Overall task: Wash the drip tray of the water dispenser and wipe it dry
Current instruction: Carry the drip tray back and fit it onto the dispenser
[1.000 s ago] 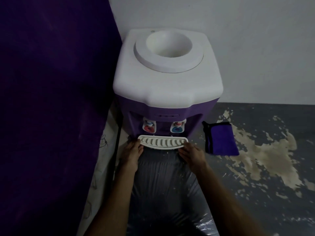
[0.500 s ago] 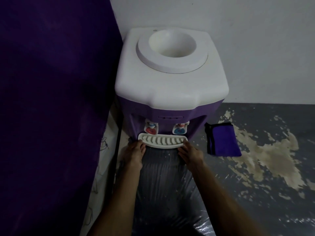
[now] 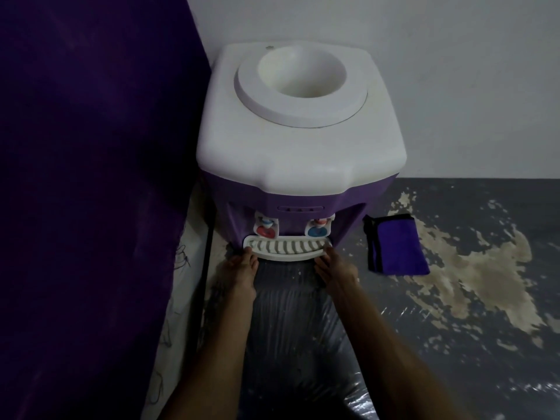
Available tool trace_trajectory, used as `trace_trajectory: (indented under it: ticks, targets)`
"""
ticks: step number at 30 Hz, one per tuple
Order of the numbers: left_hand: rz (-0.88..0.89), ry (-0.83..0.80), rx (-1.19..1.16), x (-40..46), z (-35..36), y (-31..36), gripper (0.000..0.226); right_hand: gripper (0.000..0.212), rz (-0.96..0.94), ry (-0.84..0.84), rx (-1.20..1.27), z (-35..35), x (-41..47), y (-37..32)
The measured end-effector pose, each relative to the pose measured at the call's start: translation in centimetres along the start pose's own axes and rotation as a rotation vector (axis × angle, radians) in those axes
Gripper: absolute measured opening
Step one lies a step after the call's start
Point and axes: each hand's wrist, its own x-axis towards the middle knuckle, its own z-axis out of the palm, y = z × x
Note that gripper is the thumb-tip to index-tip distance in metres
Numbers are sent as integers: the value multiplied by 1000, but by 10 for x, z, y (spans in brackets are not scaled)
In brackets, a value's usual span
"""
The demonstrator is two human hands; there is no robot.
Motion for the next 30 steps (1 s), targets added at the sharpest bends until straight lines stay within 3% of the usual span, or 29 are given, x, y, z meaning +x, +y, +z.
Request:
trace_trajectory:
  ticks: [11,16,20,30]
  targets:
    - [21,-5,31,4,-4,-2,28,30,-4,-9,-71,1,10,0]
    - [4,1,43,2,-2,0,3,21,-43,-1,-104,1,9,-1]
    - [9,5,87,2,-1,2,15,28,-73,-5,-118,0,9,0]
    - [46,12,196,-9,-4,0,18,28,-121,22,-166,-9,5,-2]
